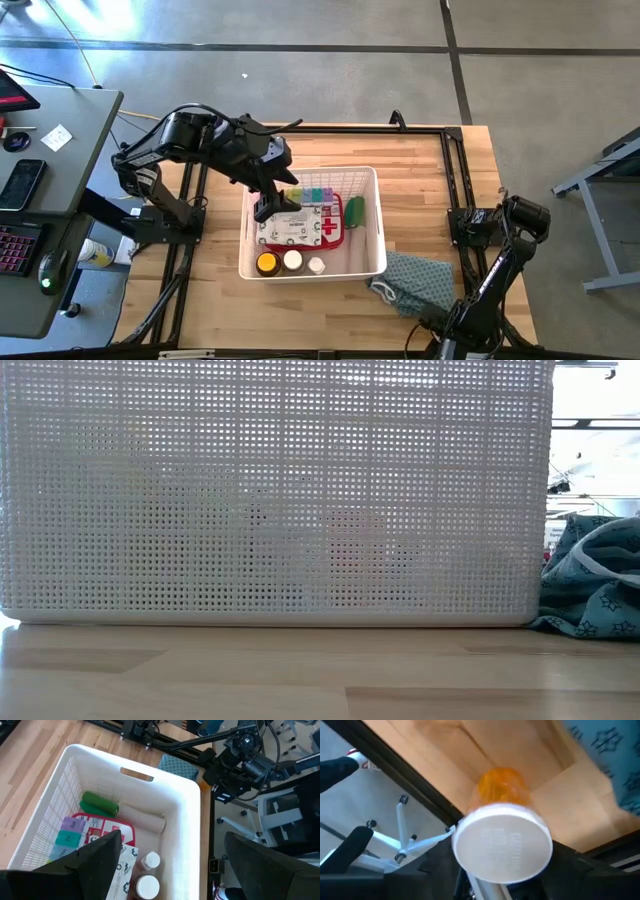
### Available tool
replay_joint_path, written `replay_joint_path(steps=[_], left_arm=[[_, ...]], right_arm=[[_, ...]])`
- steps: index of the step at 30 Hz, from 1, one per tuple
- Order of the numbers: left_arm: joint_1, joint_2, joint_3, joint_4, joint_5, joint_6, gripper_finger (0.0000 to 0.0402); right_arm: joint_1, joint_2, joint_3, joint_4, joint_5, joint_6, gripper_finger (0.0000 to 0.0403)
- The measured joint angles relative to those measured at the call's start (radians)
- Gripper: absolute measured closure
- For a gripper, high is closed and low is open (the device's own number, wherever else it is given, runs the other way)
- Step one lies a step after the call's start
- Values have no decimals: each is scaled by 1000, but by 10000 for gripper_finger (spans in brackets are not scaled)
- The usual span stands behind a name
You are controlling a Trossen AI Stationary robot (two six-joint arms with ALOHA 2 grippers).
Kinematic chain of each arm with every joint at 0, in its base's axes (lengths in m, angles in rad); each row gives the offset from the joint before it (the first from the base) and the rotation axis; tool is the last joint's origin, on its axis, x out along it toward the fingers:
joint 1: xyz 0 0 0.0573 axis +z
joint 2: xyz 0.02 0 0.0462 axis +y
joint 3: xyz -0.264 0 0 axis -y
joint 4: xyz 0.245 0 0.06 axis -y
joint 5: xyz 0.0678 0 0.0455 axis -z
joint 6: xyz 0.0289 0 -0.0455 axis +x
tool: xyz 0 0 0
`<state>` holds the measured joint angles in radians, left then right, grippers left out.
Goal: Pick & place medical supplies in basket/bin
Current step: Put the orange pill bottle into the white container
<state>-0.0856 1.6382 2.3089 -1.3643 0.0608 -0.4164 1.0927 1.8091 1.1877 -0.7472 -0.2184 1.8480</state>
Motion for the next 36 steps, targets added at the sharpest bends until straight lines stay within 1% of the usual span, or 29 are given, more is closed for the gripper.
replay_joint_path(steps=[5, 8, 15, 18, 22, 24, 27, 30, 33, 36], left_arm=[[0, 0, 0, 0, -1, 0, 16], [0, 0, 0, 0, -1, 8, 16], [0, 0, 0, 3, -2, 16, 16], [0, 0, 0, 2, -4, 17, 16], [0, 0, 0, 2, -4, 17, 16], [0, 0, 0, 2, -4, 18, 16], [0, 0, 0, 1, -4, 17, 16], [0, 0, 0, 1, -4, 17, 16], [0, 0, 0, 1, -3, 16, 16], [0, 0, 0, 0, -3, 16, 16]], right_arm=[[-6, -1, 0, 65, -34, 8, 228], [-20, -21, 0, 94, -32, 10, 258], [-69, -101, 0, 52, 16, 4, 306], [-91, -146, 0, 48, 53, -18, 337], [-114, -207, 0, 18, 100, -32, 389], [-124, -231, 0, 3, 114, -41, 398], [-132, -248, 0, -4, 141, -62, 376], [-138, -248, 0, -1, 159, -78, 337], [-135, -238, 0, 4, 194, -119, 288], [-129, -218, 0, 7, 239, -198, 228]])
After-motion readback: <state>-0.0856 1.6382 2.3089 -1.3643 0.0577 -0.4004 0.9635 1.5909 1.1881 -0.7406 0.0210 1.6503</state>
